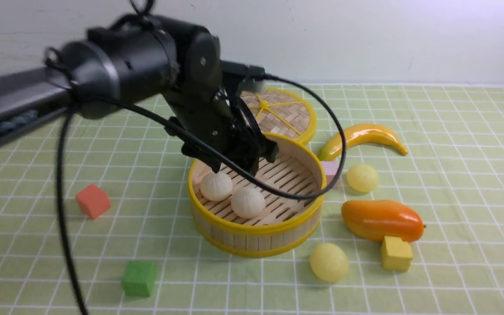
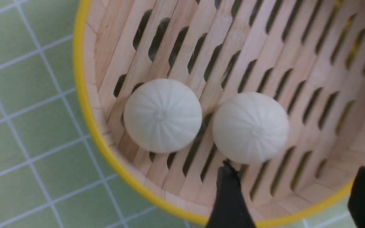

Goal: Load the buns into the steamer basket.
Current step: Use the right arm to grab a steamed stuffed bun

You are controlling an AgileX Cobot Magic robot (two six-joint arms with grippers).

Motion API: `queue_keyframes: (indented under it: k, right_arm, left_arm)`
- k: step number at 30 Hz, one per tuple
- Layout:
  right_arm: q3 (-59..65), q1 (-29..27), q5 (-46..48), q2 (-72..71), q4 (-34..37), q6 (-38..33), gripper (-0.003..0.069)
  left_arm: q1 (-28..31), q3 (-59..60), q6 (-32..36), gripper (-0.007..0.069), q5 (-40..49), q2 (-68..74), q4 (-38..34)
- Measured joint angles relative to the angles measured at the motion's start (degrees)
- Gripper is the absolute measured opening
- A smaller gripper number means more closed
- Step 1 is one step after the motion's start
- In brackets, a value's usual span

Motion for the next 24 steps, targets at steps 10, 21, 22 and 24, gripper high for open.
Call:
queue_keyframes:
  k: [10, 21, 22, 24]
  right_arm:
    - [0.00, 0.00, 0.00, 0.00, 0.00, 0.00, 0.0241]
    - [0.00, 0.00, -0.81, 0.00, 0.00, 0.00, 0.0241]
    - [0.05, 0.00, -1.38, 0.00, 0.61, 0.12, 0.0241]
    - [0.27, 0.00, -2.62, 0.00, 2.33, 0.62, 0.0241]
  left_arm:
    - [0.00, 38.09, -0.15, -0.0013, -20.85, -40.76, -4.63]
    - [0.00, 75.82, -0.48, -0.0013, -44.17, -81.92, -6.90]
    - [0.00, 77.66, -0.91, -0.0013, -44.53, -84.86, -7.04]
    - [0.00, 79.92, -1.46, -0.0013, -44.58, -88.55, -7.04]
